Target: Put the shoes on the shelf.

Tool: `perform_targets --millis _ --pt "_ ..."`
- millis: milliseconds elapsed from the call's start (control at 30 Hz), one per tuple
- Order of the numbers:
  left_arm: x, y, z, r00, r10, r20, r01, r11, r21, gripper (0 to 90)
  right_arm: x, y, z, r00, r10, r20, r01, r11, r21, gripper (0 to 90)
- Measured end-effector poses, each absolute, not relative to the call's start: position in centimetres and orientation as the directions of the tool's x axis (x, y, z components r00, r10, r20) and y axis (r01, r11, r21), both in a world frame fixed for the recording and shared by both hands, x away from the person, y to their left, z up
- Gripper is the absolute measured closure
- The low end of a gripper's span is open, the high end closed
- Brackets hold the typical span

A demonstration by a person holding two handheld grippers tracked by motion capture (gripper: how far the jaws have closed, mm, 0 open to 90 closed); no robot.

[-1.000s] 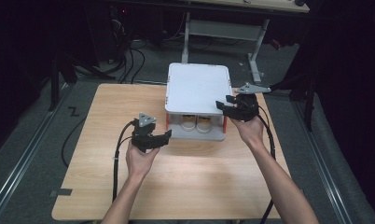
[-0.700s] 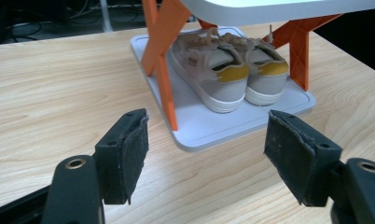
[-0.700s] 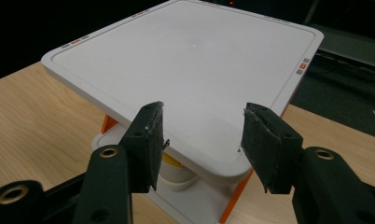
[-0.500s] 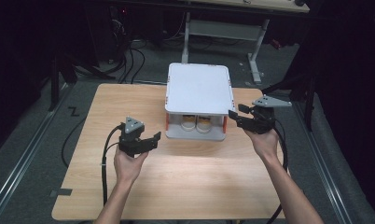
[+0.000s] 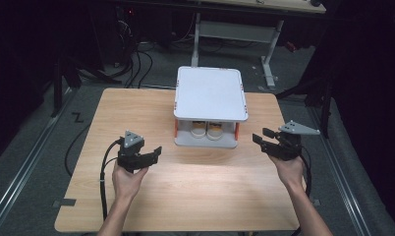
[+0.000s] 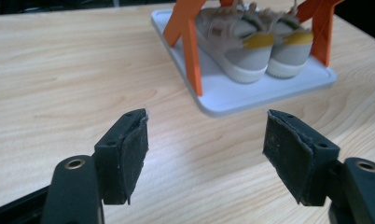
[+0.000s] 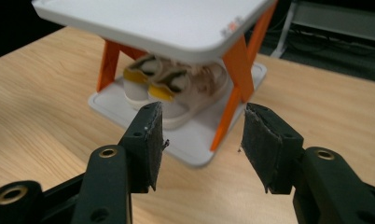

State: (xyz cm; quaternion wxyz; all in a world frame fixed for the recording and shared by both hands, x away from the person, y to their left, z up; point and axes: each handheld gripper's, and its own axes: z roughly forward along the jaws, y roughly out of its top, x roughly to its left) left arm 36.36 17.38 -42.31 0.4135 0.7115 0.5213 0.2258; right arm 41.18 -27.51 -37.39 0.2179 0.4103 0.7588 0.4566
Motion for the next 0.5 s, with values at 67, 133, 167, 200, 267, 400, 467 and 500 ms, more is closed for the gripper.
perform_targets --millis 67,133,167,200,267,400,467,500 --pt "36.3 17.5 -42.9 0.35 0.93 -0.111 0.565 -0.115 0.817 30.5 40.9 -27.9 -38.3 -0.556 0.83 0.05 0.438 0.241 0.866 47.4" --pt "36.1 17.6 -43.4 0.343 0.931 -0.123 0.57 -0.103 0.815 30.4 40.6 -28.5 -39.5 -0.543 0.836 0.077 0.464 0.222 0.858 47.3" --pt "36.1 17.6 -43.7 0.338 0.932 -0.13 0.576 -0.095 0.812 30.6 40.4 -28.6 -39.8 -0.537 0.84 0.082 0.472 0.219 0.854 47.3" --pt "36.1 17.7 -44.0 0.335 0.931 -0.141 0.582 -0.087 0.809 30.6 40.3 -28.8 -40.3 -0.531 0.843 0.084 0.478 0.217 0.851 47.3" --pt "36.0 17.8 -44.8 0.323 0.935 -0.143 0.596 -0.084 0.798 30.8 40.1 -29.4 -41.5 -0.515 0.851 0.1 0.502 0.205 0.84 47.2" --pt "36.1 18.1 -46.2 0.311 0.94 -0.142 0.62 -0.087 0.78 31.0 39.9 -30.2 -43.2 -0.486 0.868 0.103 0.532 0.201 0.822 46.9" --pt "36.1 18.3 -46.7 0.299 0.944 -0.142 0.63 -0.083 0.772 31.0 39.8 -30.5 -44.1 -0.471 0.876 0.101 0.548 0.201 0.812 46.9" --pt "36.1 18.3 -47.0 0.294 0.945 -0.143 0.632 -0.08 0.771 31.1 39.7 -30.6 -44.5 -0.467 0.879 0.098 0.552 0.203 0.808 46.8"
